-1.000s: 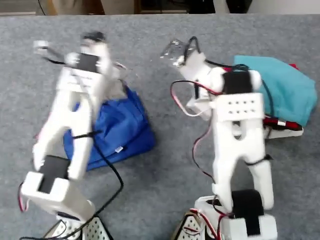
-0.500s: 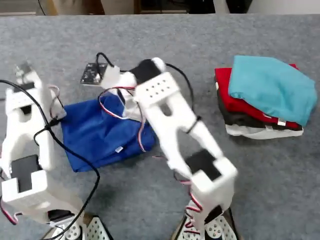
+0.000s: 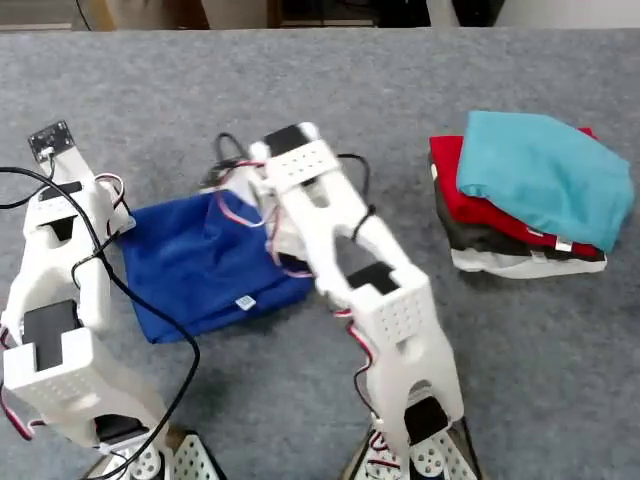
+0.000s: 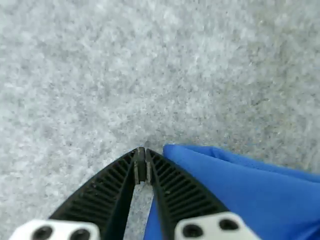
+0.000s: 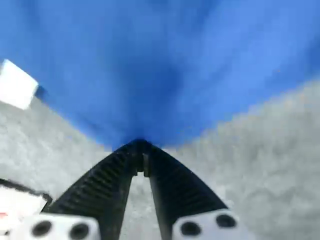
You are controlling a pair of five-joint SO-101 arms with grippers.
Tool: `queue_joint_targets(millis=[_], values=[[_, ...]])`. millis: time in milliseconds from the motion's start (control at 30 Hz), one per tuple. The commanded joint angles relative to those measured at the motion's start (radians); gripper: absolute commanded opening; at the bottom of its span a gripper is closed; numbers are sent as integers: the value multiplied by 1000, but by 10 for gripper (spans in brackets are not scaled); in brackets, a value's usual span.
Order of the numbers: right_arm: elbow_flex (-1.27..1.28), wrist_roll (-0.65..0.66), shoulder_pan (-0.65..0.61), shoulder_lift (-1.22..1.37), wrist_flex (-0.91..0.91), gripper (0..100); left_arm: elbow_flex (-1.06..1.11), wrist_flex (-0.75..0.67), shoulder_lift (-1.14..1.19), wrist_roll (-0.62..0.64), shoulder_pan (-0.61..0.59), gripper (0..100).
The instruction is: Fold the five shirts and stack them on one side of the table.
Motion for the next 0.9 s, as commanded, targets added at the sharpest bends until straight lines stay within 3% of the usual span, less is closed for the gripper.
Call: queue_joint_targets(millis=[0,133,333,533,733,867], values=[[102,74,39,-73,9,2,-3,-32,-4,-2,8,19],[168,95,18,-200,9,2,2,-40,-4,-2,3,19],[-53,95,-22,-384,-44,2,5,-38,-12,-2,6,19],[-186,-12,-116,-159,-304,2,5,-38,-12,-2,5,20],[-418,-29,-173,143,-356,2,5,-38,-12,-2,6,20],[-656,-26,-131,363,-387,2,5,-38,-12,-2,6,20]])
